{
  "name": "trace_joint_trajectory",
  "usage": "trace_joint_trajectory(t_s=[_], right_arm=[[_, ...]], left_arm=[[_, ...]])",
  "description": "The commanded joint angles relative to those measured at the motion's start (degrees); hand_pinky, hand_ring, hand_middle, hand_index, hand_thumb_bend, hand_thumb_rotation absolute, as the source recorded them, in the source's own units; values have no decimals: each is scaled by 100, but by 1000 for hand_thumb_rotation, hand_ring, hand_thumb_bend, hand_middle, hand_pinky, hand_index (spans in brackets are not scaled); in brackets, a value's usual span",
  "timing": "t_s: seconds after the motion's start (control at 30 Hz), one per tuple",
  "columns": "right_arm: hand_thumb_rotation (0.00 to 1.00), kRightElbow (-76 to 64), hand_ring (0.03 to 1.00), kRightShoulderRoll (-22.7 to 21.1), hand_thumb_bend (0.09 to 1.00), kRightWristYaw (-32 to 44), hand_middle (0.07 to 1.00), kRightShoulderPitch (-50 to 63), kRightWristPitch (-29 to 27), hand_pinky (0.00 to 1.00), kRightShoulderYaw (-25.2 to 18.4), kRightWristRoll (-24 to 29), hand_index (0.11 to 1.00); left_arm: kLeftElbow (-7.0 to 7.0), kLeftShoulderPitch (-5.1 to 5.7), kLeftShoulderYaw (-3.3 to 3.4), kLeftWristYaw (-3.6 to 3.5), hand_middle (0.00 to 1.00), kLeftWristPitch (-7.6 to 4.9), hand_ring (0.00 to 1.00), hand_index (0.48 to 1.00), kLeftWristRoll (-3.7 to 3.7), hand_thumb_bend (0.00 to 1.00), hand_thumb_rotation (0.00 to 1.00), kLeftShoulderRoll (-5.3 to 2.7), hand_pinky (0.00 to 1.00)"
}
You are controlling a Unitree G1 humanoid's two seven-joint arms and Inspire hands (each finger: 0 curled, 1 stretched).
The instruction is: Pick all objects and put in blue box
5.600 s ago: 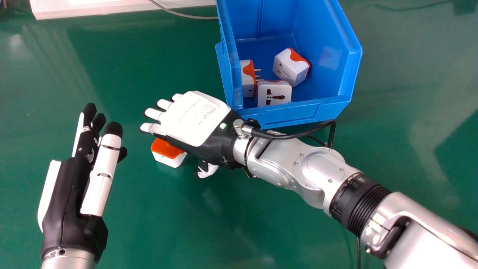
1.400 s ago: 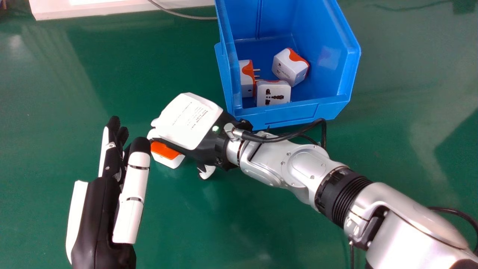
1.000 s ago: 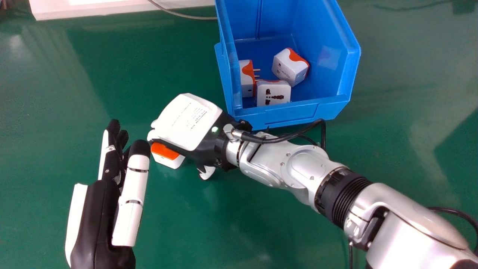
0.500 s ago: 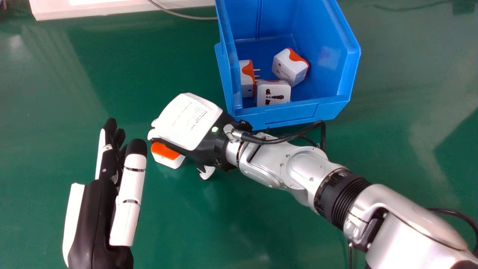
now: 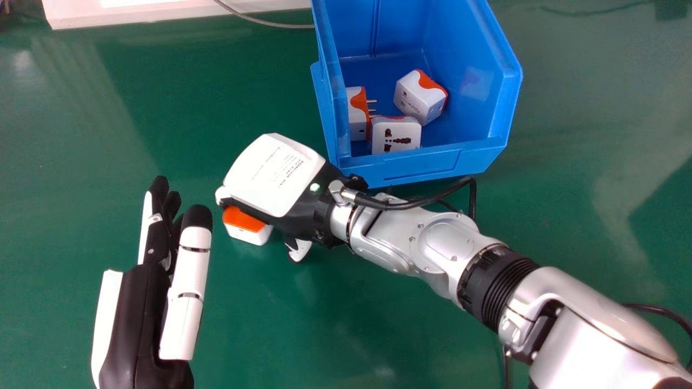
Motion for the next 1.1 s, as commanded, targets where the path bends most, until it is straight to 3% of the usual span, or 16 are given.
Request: trace_joint_trajectory(t_s=[0.0, 0.2, 0.27, 0.53, 0.67, 1.07], right_arm=[[26, -12, 693, 29, 629, -185, 706, 0, -84, 586, -85, 109, 624], [48, 182, 614, -46, 574, -495, 632, -37, -351, 516, -93, 98, 550], [30, 246, 431, -78, 558, -624, 560, -46, -459, 370, -93, 90, 524], [10, 329, 223, -168, 539, -783, 467, -49, -677, 189, -98, 77, 488], [6, 306, 204, -164, 534, -741, 438, -32, -677, 175, -128, 90, 482], [1, 183, 140, -133, 530, -737, 433, 74, -591, 112, -169, 96, 474]], left_arm=[[-206, 65, -65, 6, 1000, -114, 979, 1000, 58, 452, 925, 23, 924], [-287, 140, -96, -17, 1000, -94, 979, 1000, 34, 453, 926, 43, 923], [-303, 162, -100, -25, 1000, -100, 979, 1000, 22, 458, 926, 48, 924], [-377, 237, -115, -46, 1000, -99, 980, 1000, -24, 466, 926, 85, 925], [-364, 247, -81, -56, 1000, -114, 980, 1000, -63, 468, 926, 103, 926], [-388, 260, -77, -62, 1000, -100, 981, 1000, -82, 468, 929, 116, 928]])
